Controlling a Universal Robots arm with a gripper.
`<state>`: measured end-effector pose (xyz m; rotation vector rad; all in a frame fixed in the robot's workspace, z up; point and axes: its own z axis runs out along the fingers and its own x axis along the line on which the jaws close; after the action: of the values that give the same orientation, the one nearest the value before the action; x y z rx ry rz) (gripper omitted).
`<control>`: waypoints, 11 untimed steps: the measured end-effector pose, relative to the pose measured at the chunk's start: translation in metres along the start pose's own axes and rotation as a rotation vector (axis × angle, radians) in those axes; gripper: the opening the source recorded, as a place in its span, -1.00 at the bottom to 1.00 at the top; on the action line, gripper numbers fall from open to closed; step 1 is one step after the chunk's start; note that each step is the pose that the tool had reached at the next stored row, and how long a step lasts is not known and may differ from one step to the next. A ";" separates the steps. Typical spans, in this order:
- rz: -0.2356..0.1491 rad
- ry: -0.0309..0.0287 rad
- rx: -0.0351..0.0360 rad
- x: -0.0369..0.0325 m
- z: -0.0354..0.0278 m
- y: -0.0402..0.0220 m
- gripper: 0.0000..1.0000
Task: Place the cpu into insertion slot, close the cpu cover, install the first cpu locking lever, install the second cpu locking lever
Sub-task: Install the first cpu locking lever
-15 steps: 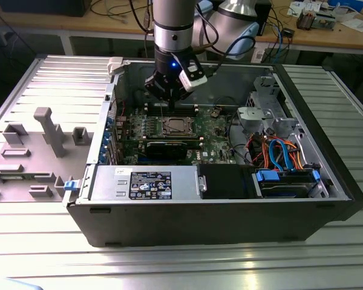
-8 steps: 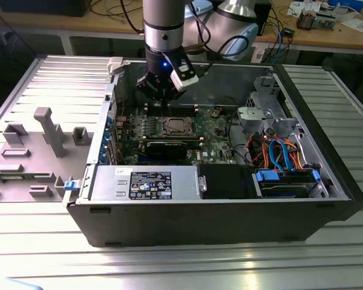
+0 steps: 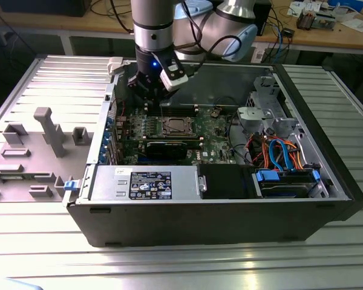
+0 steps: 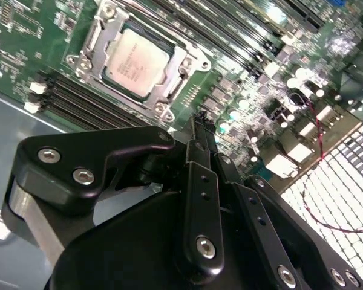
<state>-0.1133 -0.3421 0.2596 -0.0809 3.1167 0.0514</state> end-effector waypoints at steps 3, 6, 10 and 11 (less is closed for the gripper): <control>0.000 0.0000 0.0000 0.0013 0.0002 0.0068 -0.79; 0.000 -0.0001 -0.0001 0.0015 0.0004 0.0114 -0.79; 0.000 0.0000 0.0000 0.0016 0.0006 0.0168 -0.79; 0.000 0.0001 0.0000 0.0016 0.0007 0.0181 -0.79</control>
<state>-0.1158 -0.3241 0.2595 -0.0811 3.1168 0.0514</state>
